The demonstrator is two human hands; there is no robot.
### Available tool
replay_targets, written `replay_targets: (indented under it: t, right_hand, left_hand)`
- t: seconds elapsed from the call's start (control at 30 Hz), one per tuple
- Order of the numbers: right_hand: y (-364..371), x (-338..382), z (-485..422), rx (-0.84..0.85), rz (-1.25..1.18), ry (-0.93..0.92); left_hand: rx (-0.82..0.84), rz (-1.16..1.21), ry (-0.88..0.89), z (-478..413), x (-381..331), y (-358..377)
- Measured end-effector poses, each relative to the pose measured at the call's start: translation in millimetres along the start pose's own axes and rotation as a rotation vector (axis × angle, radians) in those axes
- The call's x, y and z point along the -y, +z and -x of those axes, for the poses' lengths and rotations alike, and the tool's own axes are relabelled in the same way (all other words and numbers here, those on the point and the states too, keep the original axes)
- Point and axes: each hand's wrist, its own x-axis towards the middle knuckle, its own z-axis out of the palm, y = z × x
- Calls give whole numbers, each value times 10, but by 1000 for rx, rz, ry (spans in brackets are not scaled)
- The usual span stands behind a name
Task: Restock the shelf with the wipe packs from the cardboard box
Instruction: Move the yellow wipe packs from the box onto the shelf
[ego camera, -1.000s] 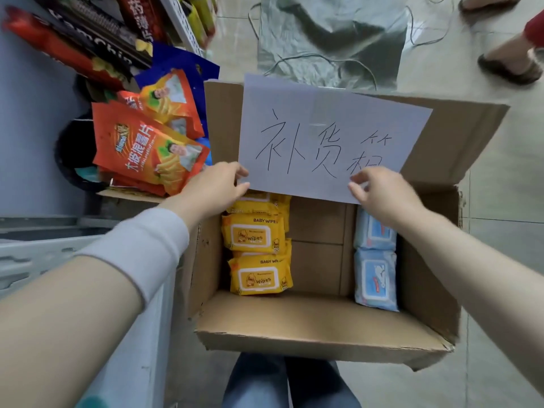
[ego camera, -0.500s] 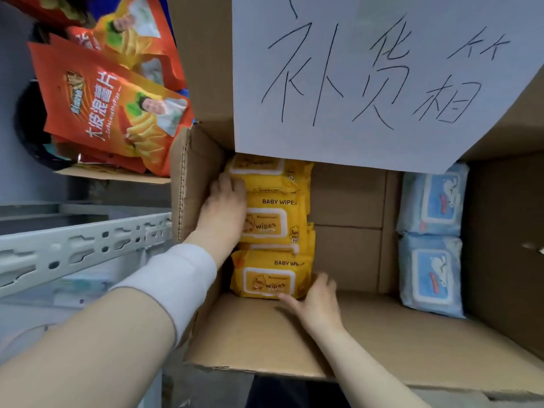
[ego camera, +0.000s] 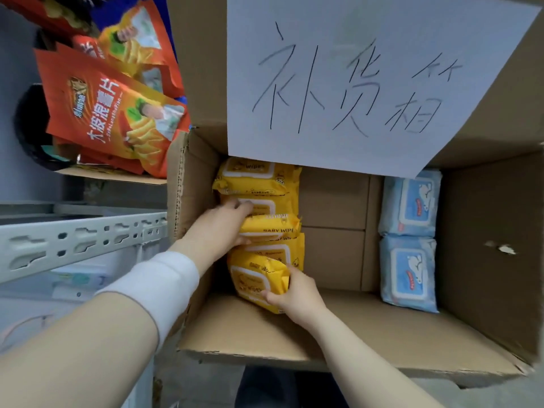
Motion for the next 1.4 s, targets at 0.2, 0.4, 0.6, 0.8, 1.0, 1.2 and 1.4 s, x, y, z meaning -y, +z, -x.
replay_targets:
  t: [0.2,0.4,0.6,0.8,1.0,1.2,1.4]
  right_hand:
    - [-824,-118,1004,-175,-11,67]
    - [-1452,-155,2104,-159,-188,13]
    - [-1462,23,2965,59,-282,-191]
    - [-972,401,3980,349,-211,-356]
    - [44,621,5109,642,-101,-501]
    - [1525,285,6107,820,-23,-671]
    - [3015,-47,6799,906,4,-713]
  left_hand:
    - [-245,244,-159,914,-207,-456]
    - [-402,870,-167,2408,-510,-813]
    - [-545,1306,-177,4138,-1067,-568]
    - [-789,1354,-277,5943,-1451,-300]
    - [-1157,1257,-438,7774,-1643,191]
    - [-1565,1130,-732,9629,-1780,1413]
    - [-1614,996,-1039,11100,-1575,2679]
